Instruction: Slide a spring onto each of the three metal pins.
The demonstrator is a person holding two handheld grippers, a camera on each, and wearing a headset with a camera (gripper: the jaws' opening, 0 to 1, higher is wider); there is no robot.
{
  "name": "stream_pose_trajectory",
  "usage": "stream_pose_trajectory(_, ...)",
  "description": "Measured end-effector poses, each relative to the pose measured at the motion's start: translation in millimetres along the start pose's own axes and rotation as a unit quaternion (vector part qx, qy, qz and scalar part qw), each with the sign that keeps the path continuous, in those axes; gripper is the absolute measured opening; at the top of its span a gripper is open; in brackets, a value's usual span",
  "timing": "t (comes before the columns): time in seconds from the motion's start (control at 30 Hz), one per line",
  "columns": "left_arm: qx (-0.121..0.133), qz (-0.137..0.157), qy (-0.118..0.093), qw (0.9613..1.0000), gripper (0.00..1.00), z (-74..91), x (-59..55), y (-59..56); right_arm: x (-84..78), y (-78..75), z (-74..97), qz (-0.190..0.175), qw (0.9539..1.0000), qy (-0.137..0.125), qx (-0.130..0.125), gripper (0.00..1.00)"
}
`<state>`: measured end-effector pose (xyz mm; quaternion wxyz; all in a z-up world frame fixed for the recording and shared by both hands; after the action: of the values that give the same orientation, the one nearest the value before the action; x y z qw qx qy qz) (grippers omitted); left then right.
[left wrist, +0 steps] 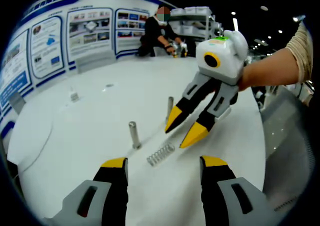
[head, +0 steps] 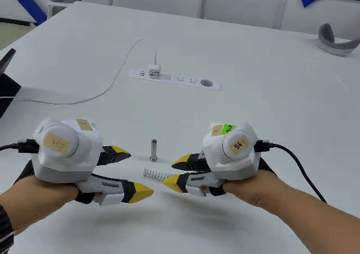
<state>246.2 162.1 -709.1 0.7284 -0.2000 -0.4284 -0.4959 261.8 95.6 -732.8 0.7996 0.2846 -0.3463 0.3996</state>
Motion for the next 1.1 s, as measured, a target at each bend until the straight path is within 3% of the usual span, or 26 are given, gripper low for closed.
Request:
stream_pose_trajectory(0.57,-0.006,0.0,-0.001,1.0,0.57,-2.6,-2.3,0.3,-10.1,-0.7,-18.6,-0.008,0.9997,0.022,0.008,0.17)
stream_pose_trajectory(1.1,-0.008,-0.007,0.002,0.9999,0.55,-4.9,-4.2,0.0,-9.2,-1.0,-16.3,-0.006,0.9997,0.023,0.007,0.12)
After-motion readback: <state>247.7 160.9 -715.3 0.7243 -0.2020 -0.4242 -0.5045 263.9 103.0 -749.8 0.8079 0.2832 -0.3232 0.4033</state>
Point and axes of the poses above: the centre of the closed fingertips' face, and the gripper's own axes: z roughly backward along the fingers, y roughly to its left, x roughly out of its top, the point moved 2 cm from there along z, roughly backward along the fingers, and after that the axes turned 13 degrees about -z, right-handed, at the moved point
